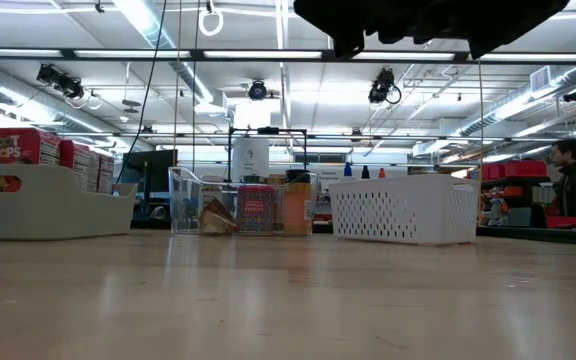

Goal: Pick & Place Kitchen Items
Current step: Put the black food coloring bottle into the white bin

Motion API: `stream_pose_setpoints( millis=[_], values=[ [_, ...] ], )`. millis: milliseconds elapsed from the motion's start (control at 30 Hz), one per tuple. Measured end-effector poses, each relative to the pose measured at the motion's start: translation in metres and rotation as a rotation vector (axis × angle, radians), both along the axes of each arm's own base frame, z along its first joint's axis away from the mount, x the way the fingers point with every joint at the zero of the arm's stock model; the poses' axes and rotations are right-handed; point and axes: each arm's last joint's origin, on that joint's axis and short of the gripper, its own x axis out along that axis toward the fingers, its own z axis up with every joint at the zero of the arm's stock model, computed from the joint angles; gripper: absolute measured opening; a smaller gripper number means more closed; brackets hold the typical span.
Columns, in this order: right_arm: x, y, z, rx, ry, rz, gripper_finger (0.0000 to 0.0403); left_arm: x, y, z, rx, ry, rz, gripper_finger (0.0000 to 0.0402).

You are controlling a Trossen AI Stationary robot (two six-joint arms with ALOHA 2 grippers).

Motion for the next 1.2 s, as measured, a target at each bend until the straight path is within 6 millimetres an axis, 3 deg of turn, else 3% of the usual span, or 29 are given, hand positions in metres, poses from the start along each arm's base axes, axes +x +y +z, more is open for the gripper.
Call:
stream_pose_setpoints(
  millis=[400,567,900,1200],
  values=[
    [-0.001,0.008,0.000,-0.063,-0.028,0.023,0.0199,0.005,0.009,0.000,-0.010,0.008,-0.004,0.0080],
    [-0.001,0.006,0.000,-0.052,-0.020,-0.065,0.0165,0.005,0.009,-0.001,-0.007,0.008,0.003,0.0087],
    [-0.001,0.006,0.000,-0.058,-0.016,-0.070,0.0091,0.005,0.011,-0.001,-0.006,0.012,0.014,0.0086],
    [0.000,0.005,-0.001,-0.065,-0.014,-0.085,0.0103,0.006,0.017,-0.004,-0.029,0.033,0.031,0.0085]
  ],
)
